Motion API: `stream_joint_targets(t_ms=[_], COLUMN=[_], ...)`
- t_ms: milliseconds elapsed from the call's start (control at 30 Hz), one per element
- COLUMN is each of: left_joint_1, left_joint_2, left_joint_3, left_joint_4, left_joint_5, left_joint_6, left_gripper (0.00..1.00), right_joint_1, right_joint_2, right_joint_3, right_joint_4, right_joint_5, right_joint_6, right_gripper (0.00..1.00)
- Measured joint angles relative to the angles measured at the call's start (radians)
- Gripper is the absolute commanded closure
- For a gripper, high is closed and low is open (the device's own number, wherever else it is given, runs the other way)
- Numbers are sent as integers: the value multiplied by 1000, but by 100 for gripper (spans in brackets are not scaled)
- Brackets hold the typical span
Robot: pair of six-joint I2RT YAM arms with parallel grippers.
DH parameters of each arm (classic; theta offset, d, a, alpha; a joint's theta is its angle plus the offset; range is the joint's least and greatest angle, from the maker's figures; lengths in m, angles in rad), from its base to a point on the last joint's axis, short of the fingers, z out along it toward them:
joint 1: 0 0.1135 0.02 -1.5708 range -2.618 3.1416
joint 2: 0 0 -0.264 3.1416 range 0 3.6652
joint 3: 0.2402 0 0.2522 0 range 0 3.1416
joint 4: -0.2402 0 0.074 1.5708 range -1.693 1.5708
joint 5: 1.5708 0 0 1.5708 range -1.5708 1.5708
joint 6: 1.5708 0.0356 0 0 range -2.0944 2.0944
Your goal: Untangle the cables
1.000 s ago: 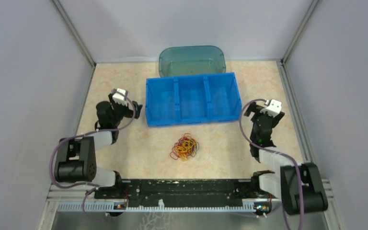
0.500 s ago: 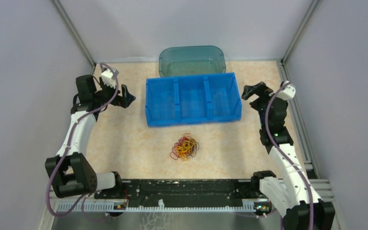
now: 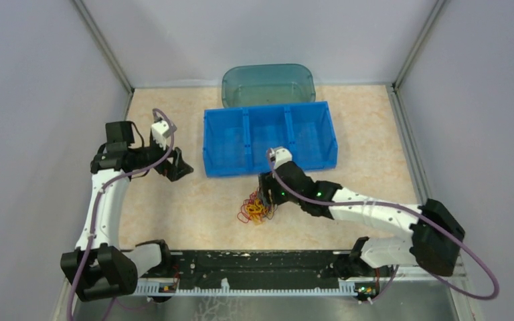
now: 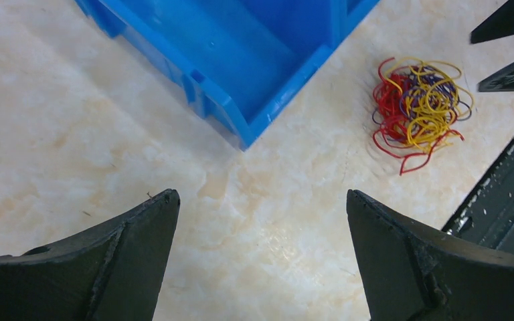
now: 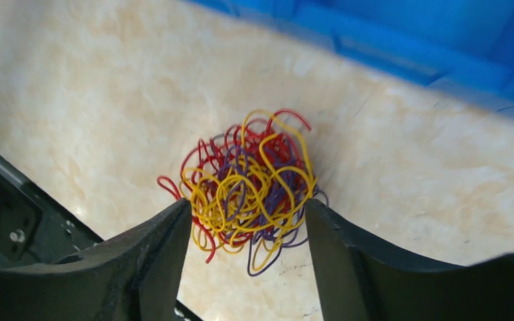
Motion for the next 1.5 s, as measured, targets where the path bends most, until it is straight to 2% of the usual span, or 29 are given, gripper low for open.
stream_joint_targets(t_ms=[100,267,500,700,1000,1267,1400,1500], left_joint_1=[0,0,0,0,0,-22,-76,-179], left_joint_2=[-3,-12,-16,-46,-81,-129,-175,-205], left_joint_3=[-17,-27,-31,-38,-43,-98,-123,-161], left_joint_4=[-55,-92,-105,-107,-108,-109,-95,-42], left_joint_5=[12,39,86,112,151,219,245,236], left_joint_6=[41,68,72,72,69,70,59,0], left_gripper=[0,0,0,0,0,0,0,0], right_joint_1=[30,31,31,31,31,31,31,31], right_joint_2=[110,195,249,264,241,157,148,148], right_joint_3=[15,55,97,101,150,243,282,296], right_joint_4=[-24,-35,-27,-27,-37,-31,-14,7], right_joint_5=[-23,-31,-29,-29,-64,-148,-199,-235], right_joint_6=[-17,-45,-76,-85,-85,-54,-23,3], right_gripper=[48,54,86,100,100,100,100,100])
